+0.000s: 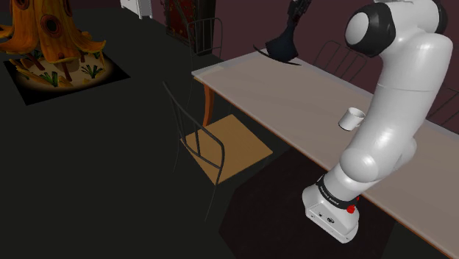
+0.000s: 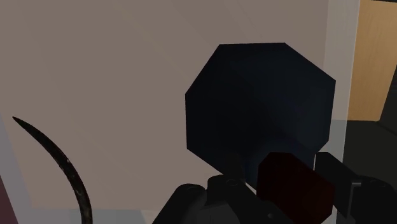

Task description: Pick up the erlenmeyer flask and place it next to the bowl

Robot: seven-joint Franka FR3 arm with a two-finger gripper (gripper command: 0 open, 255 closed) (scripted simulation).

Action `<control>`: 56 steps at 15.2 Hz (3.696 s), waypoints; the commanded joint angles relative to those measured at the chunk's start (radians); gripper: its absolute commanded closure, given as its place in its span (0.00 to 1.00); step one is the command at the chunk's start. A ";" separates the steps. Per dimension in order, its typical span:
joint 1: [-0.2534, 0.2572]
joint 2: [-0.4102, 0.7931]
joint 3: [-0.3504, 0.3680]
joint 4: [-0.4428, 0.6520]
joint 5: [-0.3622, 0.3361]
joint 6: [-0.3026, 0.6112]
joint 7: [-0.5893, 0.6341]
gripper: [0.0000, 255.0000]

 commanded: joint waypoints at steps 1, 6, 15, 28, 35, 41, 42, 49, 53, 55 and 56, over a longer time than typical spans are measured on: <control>-0.015 0.030 0.000 0.081 0.012 -0.050 -0.003 1.00; -0.052 0.100 0.004 0.256 0.037 -0.155 -0.004 1.00; -0.045 -0.243 -0.053 -0.242 -0.065 0.011 -0.129 1.00; -0.143 -0.491 -0.156 -0.514 -0.156 0.058 -0.343 1.00; -0.207 -0.550 -0.239 -0.557 -0.183 0.054 -0.488 1.00; -0.262 -0.553 -0.329 -0.546 -0.184 0.043 -0.634 1.00; -0.271 -0.548 -0.346 -0.540 -0.181 0.041 -0.660 1.00; -0.341 -0.467 -0.488 -0.459 -0.120 0.018 -0.871 1.00; -0.405 -0.366 -0.579 -0.380 -0.034 -0.006 -1.019 1.00; -0.428 -0.344 -0.594 -0.377 -0.013 0.001 -1.055 1.00; -0.424 -0.353 -0.591 -0.399 -0.022 0.017 -1.050 1.00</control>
